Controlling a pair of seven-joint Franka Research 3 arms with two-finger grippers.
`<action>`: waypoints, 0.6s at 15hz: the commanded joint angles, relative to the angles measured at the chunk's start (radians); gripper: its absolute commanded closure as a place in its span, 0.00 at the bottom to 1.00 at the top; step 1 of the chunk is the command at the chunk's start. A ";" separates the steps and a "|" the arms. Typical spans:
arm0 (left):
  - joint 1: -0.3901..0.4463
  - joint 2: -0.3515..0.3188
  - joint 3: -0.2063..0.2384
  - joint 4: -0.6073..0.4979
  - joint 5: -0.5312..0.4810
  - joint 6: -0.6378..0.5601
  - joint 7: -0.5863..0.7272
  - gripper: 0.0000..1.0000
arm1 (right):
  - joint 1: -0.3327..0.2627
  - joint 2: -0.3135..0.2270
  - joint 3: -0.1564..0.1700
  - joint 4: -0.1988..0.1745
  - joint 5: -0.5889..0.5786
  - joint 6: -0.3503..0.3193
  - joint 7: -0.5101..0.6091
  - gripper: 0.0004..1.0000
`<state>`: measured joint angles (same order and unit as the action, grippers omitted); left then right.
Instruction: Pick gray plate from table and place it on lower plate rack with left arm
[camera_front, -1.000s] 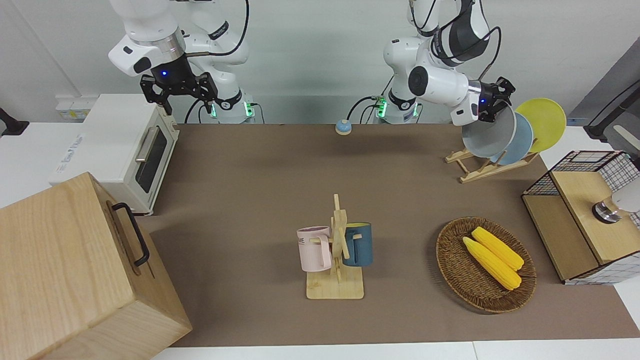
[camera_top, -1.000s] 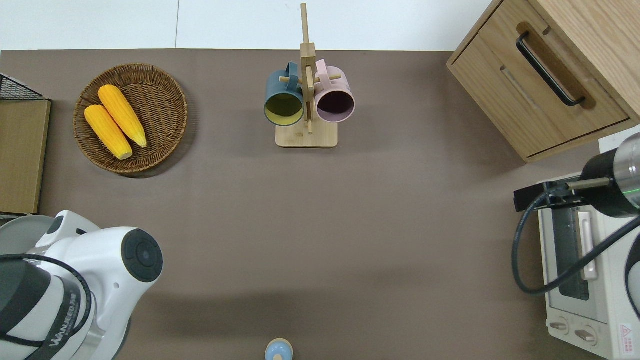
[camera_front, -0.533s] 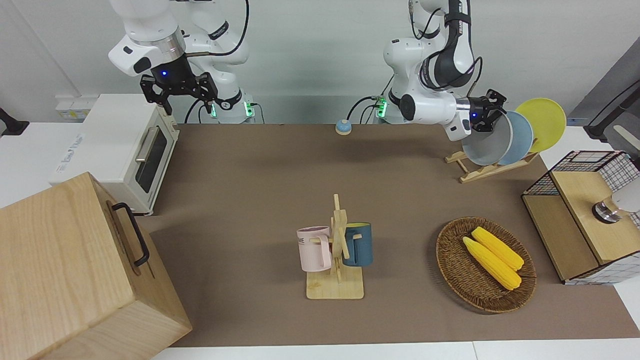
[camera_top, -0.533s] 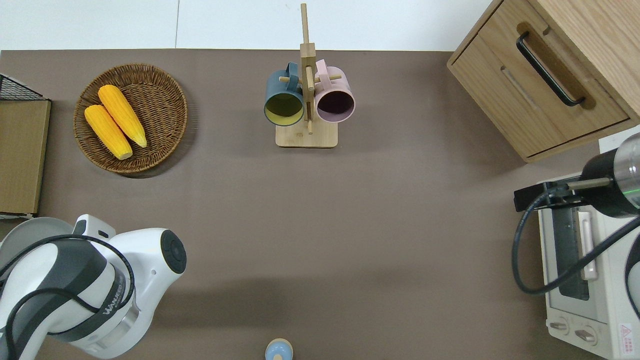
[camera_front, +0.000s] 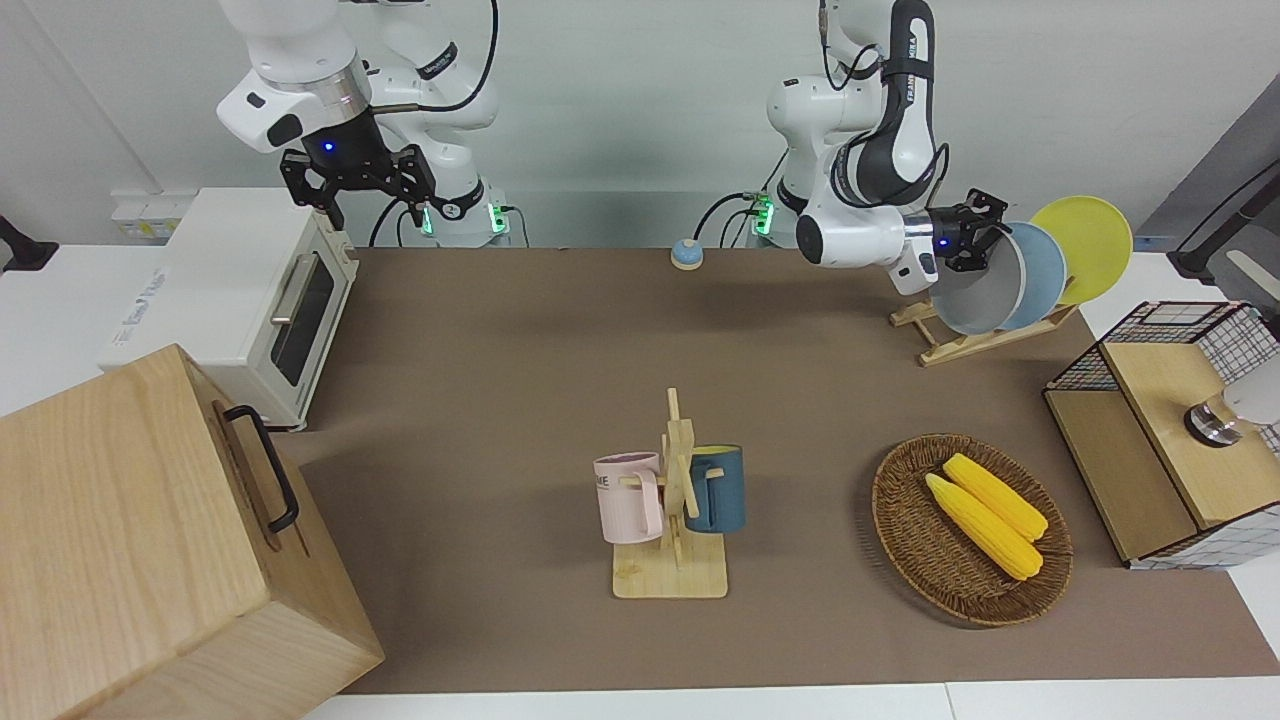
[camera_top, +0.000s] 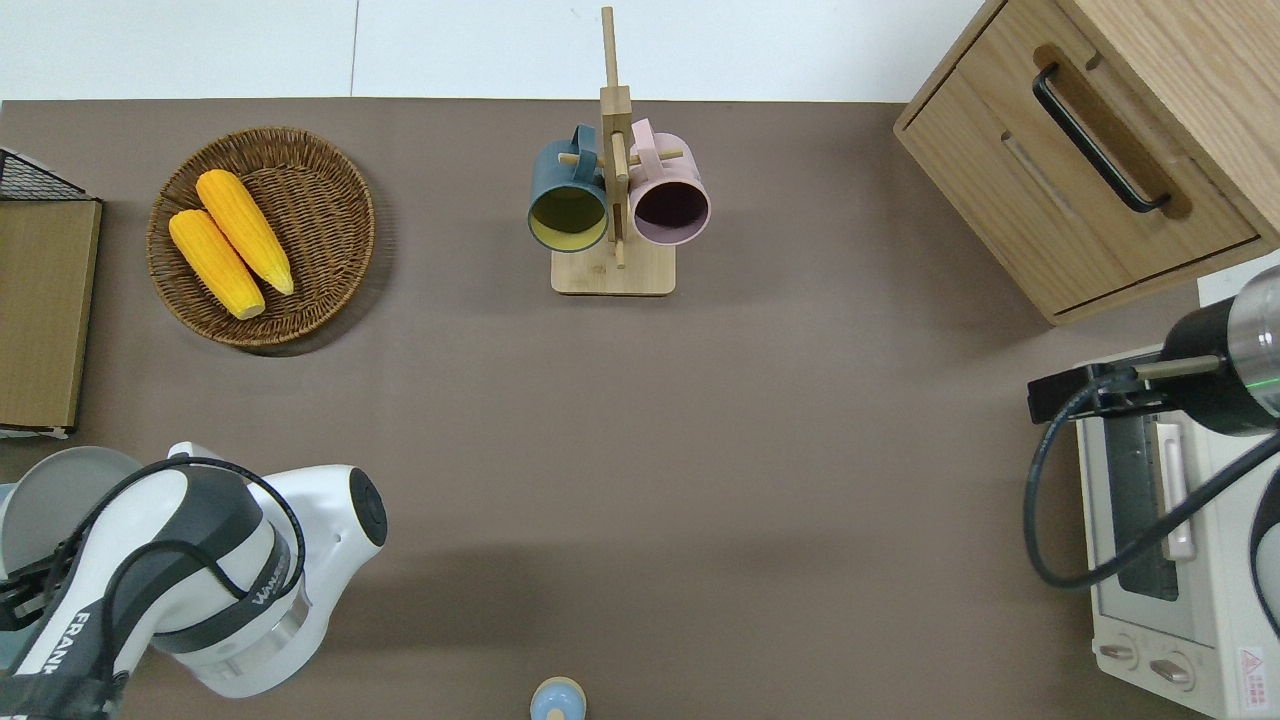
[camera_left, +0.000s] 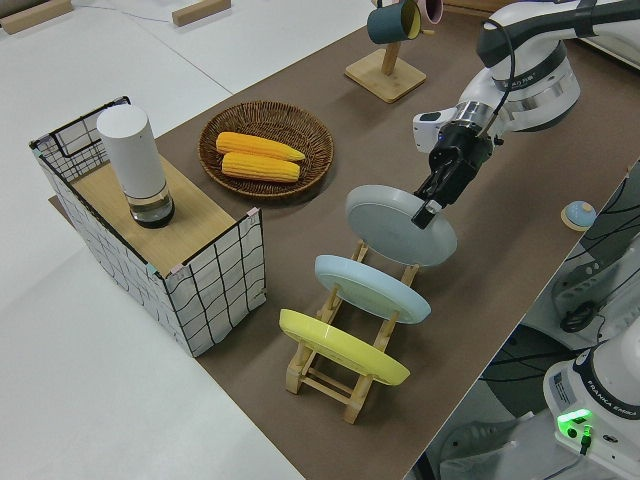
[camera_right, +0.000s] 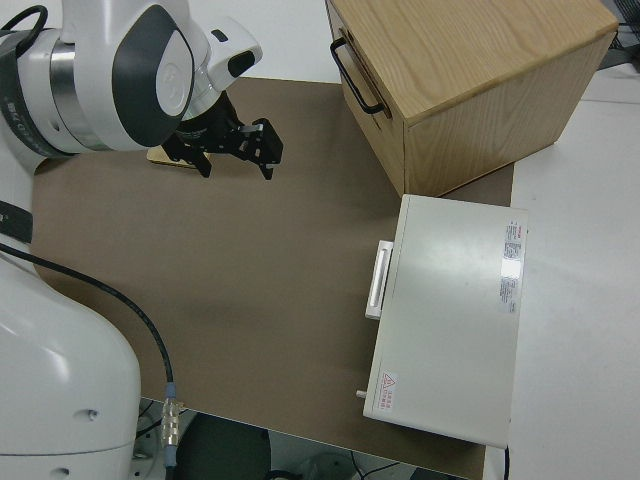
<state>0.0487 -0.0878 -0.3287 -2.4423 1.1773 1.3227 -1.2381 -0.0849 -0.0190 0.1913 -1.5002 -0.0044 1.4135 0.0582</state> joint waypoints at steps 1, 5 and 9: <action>-0.056 0.143 0.002 -0.003 0.042 -0.123 -0.168 1.00 | -0.007 -0.002 0.007 0.006 0.007 -0.014 0.000 0.01; -0.056 0.172 0.002 0.002 0.042 -0.122 -0.193 1.00 | -0.007 -0.002 0.005 0.006 0.007 -0.014 -0.001 0.01; -0.058 0.200 0.000 0.017 0.044 -0.122 -0.188 1.00 | -0.007 -0.002 0.005 0.006 0.007 -0.014 -0.001 0.01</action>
<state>0.0029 0.0836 -0.3333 -2.4416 1.2009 1.2220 -1.4199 -0.0849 -0.0190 0.1913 -1.5002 -0.0044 1.4135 0.0582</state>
